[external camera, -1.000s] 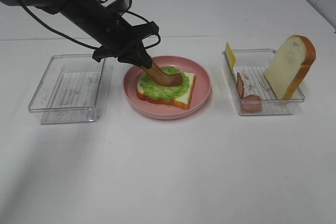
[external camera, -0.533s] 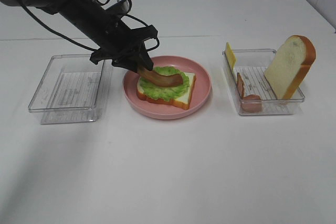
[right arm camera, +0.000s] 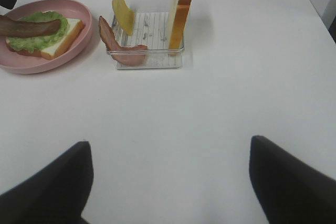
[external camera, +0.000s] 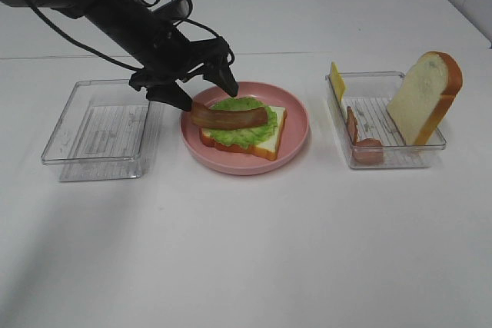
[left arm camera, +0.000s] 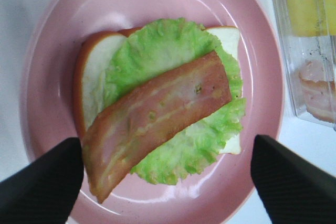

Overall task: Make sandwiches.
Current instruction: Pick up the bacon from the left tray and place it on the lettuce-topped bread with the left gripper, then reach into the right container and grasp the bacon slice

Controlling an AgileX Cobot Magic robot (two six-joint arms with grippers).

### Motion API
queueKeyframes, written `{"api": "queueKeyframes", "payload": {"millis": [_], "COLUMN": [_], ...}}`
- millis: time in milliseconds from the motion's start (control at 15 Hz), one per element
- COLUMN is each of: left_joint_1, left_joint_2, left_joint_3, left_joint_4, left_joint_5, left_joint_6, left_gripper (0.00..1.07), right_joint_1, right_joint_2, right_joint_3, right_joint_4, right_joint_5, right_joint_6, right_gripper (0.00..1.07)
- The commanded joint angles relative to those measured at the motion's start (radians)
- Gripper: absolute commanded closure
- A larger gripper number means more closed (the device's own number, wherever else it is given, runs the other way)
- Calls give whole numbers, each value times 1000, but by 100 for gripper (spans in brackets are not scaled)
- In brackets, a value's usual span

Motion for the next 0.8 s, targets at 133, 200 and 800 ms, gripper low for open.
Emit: {"api": "queueKeyframes", "payload": {"millis": [133, 200, 800], "left_joint_1": [-1, -1, -1], "left_joint_2": [-85, -108, -550], "left_joint_3": [-7, -7, -7], "left_joint_4": [131, 174, 749], "left_joint_5": [-17, -5, 409], "left_joint_6": [-4, -4, -248], "left_gripper": [24, 24, 24], "right_joint_1": [-7, -7, -7], "right_joint_2": [-7, -7, -7], "right_joint_3": [2, 2, 2], "right_joint_4": [4, 4, 4], "right_joint_5": [-10, -10, -10], "right_joint_6": [6, 6, 6], "right_gripper": [30, 30, 30]}}
